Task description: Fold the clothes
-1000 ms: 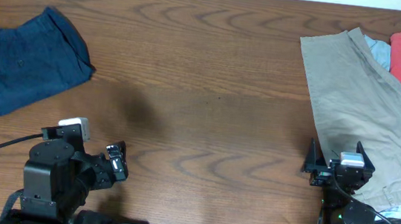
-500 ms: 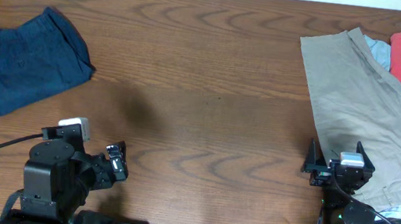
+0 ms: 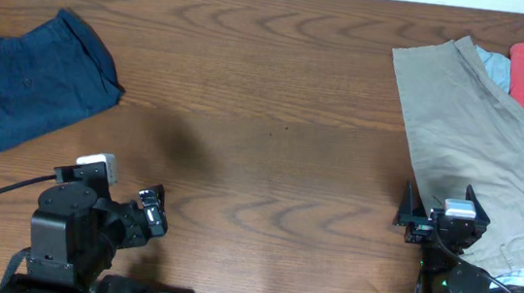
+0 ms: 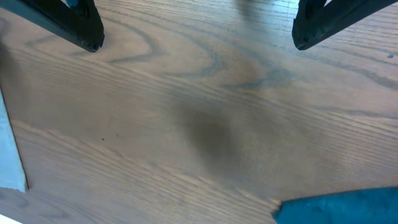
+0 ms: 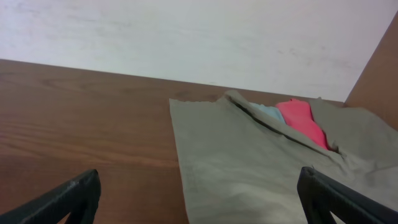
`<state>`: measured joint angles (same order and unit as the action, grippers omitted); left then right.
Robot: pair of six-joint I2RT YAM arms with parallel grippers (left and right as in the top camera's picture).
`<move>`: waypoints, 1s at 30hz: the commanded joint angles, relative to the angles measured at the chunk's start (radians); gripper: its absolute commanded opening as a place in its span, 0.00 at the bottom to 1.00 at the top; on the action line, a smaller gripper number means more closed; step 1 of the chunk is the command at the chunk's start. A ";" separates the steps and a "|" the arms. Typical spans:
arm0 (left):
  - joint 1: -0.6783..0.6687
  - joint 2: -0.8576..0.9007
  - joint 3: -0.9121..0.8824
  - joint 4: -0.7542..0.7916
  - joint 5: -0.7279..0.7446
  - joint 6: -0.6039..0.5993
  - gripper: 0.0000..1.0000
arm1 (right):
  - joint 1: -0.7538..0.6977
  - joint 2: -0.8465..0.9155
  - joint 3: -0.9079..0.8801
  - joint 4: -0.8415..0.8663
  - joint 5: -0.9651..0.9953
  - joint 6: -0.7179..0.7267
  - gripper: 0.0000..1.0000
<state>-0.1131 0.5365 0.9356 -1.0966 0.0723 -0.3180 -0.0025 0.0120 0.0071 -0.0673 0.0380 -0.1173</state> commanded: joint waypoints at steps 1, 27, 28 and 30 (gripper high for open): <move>-0.002 -0.005 -0.003 -0.001 -0.002 -0.009 0.98 | 0.009 -0.006 -0.002 -0.004 -0.001 -0.011 0.99; 0.053 -0.512 -0.697 0.612 -0.238 0.059 0.98 | 0.009 -0.006 -0.002 -0.004 -0.001 -0.011 0.99; 0.054 -0.517 -0.734 0.675 -0.238 0.059 0.98 | 0.009 -0.006 -0.002 -0.004 -0.001 -0.011 0.99; 0.057 -0.526 -0.793 0.782 -0.235 0.058 0.98 | 0.009 -0.006 -0.002 -0.004 -0.001 -0.011 0.99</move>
<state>-0.0654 0.0334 0.2096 -0.4049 -0.1501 -0.2687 -0.0025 0.0116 0.0071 -0.0673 0.0372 -0.1177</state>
